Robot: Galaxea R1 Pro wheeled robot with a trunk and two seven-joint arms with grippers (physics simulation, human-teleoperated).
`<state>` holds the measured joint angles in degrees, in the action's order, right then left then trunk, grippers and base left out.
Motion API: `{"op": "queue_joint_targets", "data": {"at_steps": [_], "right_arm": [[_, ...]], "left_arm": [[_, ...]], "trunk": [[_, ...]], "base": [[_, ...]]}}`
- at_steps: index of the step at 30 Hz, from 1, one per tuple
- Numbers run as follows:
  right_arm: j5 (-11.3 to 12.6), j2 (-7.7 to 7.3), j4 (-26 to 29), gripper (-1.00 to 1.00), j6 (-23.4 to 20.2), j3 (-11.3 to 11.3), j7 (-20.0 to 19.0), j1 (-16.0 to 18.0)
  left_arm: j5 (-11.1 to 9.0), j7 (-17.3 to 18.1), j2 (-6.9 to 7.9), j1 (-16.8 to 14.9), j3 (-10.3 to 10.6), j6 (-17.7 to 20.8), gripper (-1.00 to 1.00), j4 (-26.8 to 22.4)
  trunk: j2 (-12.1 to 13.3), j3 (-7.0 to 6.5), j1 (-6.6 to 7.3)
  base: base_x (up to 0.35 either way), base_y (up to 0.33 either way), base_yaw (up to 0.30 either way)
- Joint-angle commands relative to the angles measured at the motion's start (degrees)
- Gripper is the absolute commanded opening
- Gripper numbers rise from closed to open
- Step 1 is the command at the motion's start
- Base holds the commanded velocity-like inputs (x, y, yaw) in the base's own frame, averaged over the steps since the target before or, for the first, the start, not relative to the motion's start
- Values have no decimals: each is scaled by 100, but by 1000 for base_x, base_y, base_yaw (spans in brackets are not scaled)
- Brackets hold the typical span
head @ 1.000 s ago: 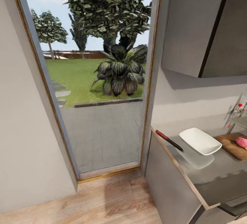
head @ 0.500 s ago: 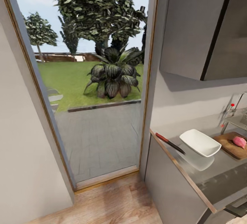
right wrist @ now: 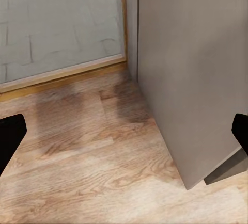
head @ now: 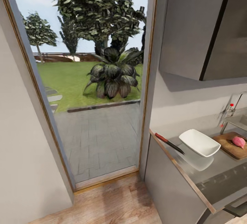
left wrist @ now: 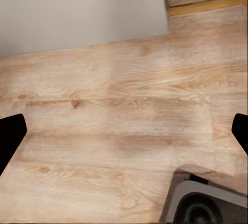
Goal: In the kitchen, take the Vidalia onion out of the sink, dice it on the chopping board with the paring knife, put the diced onion into the bowl on the countertop, then place both the paring knife and the chopping board into the sink.
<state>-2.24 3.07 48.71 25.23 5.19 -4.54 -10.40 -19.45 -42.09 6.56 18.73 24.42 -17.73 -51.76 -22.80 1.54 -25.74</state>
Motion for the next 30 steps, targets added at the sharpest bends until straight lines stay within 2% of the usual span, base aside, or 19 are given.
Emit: {"op": "queue_joint_targets", "data": {"at_steps": [1, 4, 8, 11, 12, 13, 14, 16, 21, 30], "right_arm": [[-22, 9, 7, 100, 8, 34, -47, -2], [-22, 9, 7, 100, 8, 35, -47, -1], [-22, 9, 7, 100, 8, 33, -47, 0], [-22, 9, 7, 100, 8, 30, -47, -1], [-22, 9, 7, 100, 8, 28, -47, -2], [-22, 9, 7, 100, 8, 27, -47, -3], [-22, 9, 7, 100, 8, 26, -47, -3], [-27, 9, 7, 100, 8, 26, -47, -2], [-30, 9, 7, 100, 8, 26, -47, 0], [-31, 9, 7, 100, 8, 26, -53, -2]], "left_arm": [[-60, -223, 3, -35, 28, -38, 100, 14], [-59, -561, -7, -82, 28, -51, 100, 42], [-68, -543, 25, -257, 38, -59, 100, 123], [-68, -16, 50, -304, 54, -68, 100, 227], [-68, 533, 80, -315, 57, -70, 100, 276], [-73, 1337, 157, -322, 52, -63, 100, 329], [-75, 1808, 210, -324, 49, -60, 100, 366], [-76, 2088, 238, -325, 47, -58, 100, 394], [-77, 2356, 264, -326, 41, -59, 100, 490], [-84, 2419, 272, -326, 37, -60, 100, 611]], "trunk": [[-12, 10, -4], [-12, 10, -4], [-12, 10, -4], [-12, 10, -4], [-12, 10, -4], [-12, 10, -4], [-12, 10, -4], [-12, 10, -4], [-12, 10, -4], [-12, 10, -4]], "base": [[0, 0, 0], [0, 0, 0], [0, 0, 0], [0, 0, 0], [0, 0, 0], [0, 0, 0], [0, 0, 0], [0, 0, 0], [0, 0, 0], [0, 0, 0]]}}
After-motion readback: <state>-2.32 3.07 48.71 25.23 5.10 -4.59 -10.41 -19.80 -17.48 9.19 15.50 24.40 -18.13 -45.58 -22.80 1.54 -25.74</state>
